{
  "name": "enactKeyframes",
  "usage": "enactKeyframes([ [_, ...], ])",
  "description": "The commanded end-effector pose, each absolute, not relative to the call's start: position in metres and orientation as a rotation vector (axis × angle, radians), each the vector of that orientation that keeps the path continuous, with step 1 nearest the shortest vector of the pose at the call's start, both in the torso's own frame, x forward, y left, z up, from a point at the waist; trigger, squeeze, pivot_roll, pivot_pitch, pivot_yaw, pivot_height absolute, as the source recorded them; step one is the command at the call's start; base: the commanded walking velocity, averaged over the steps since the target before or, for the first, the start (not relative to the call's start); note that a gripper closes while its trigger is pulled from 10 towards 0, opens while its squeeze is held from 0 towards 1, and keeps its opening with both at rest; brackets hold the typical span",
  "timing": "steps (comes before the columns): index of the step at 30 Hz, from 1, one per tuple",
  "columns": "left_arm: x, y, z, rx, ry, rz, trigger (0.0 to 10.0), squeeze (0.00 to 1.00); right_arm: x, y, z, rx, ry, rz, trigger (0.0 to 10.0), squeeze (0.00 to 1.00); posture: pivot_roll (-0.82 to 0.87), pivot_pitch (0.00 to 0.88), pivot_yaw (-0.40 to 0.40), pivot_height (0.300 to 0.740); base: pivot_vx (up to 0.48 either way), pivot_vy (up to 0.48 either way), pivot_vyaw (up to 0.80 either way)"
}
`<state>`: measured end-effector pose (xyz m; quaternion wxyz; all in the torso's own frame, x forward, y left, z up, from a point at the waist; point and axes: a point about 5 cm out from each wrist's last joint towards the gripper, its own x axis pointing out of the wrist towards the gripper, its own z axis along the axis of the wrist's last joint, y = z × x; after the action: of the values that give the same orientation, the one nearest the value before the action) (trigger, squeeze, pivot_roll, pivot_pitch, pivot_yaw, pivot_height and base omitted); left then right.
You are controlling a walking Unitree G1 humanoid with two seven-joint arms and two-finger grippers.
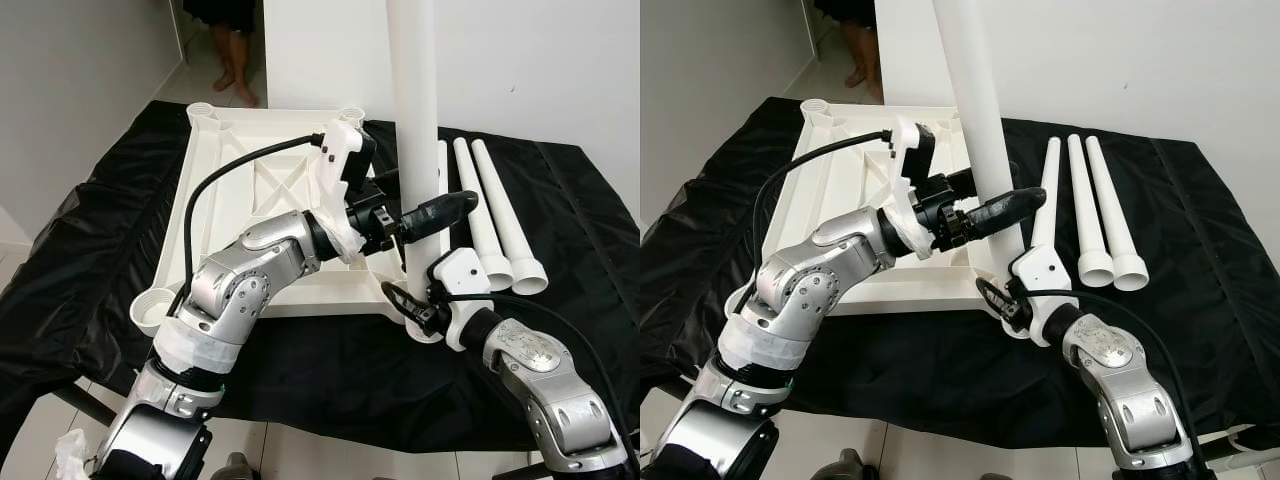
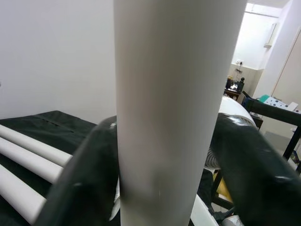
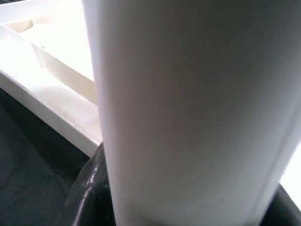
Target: Building children table
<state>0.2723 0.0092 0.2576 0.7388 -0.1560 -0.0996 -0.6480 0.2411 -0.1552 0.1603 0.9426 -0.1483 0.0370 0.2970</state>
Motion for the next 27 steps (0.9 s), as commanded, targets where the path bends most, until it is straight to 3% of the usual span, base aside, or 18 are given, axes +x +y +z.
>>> enactKeyframes([
  [1, 0.264, 0.007, 0.264, -0.308, -0.253, -1.56, 0.0, 0.0, 0.243, -0.158, 0.159, -0.304, 0.09, 0.594, 10.0, 0.0, -0.03, 0.0, 0.008, 0.74, 0.0, 0.0, 0.0],
  [12, 0.276, 0.004, 0.264, -0.269, -0.215, -1.449, 0.0, 0.0, 0.248, -0.161, 0.164, -0.319, 0.063, 0.573, 10.0, 0.0, -0.03, 0.0, 0.004, 0.74, 0.0, 0.0, 0.0],
  [13, 0.279, 0.003, 0.264, -0.256, -0.201, -1.411, 3.6, 0.0, 0.249, -0.162, 0.165, -0.317, 0.054, 0.564, 10.0, 0.0, -0.03, 0.0, 0.004, 0.74, 0.0, 0.0, 0.0],
  [14, 0.284, 0.002, 0.264, -0.242, -0.182, -1.372, 10.0, 0.0, 0.25, -0.162, 0.167, -0.308, 0.044, 0.547, 10.0, 0.0, -0.03, 0.0, 0.004, 0.74, 0.0, 0.0, 0.0],
  [15, 0.291, -0.001, 0.266, -0.197, -0.147, -1.303, 10.0, 0.0, 0.255, -0.164, 0.171, -0.296, 0.011, 0.513, 10.0, 1.0, -0.03, 0.0, 0.0, 0.74, 0.0, 0.0, 0.0],
  [19, 0.303, -0.004, 0.271, -0.148, -0.116, -1.195, 10.0, 0.0, 0.26, -0.165, 0.179, -0.285, -0.046, 0.464, 10.0, 1.0, -0.03, 0.0, 0.0, 0.74, 0.0, 0.0, 0.0],
  [24, 0.306, -0.004, 0.282, -0.202, -0.131, -1.191, 10.0, 0.0, 0.265, -0.162, 0.185, -0.275, -0.091, 0.394, 10.0, 1.0, -0.04, 0.0, -0.001, 0.74, 0.0, 0.0, 0.0],
  [25, 0.307, -0.005, 0.291, -0.228, -0.145, -1.176, 10.0, 0.0, 0.269, -0.161, 0.188, -0.27, -0.115, 0.335, 10.0, 0.95, -0.03, 0.0, -0.004, 0.74, 0.0, 0.0, 0.0],
  [27, 0.308, -0.005, 0.294, -0.234, -0.159, -1.162, 10.0, 0.0, 0.271, -0.161, 0.189, -0.268, -0.123, 0.313, 10.0, 0.95, -0.03, 0.0, -0.004, 0.74, 0.0, 0.0, 0.0],
])
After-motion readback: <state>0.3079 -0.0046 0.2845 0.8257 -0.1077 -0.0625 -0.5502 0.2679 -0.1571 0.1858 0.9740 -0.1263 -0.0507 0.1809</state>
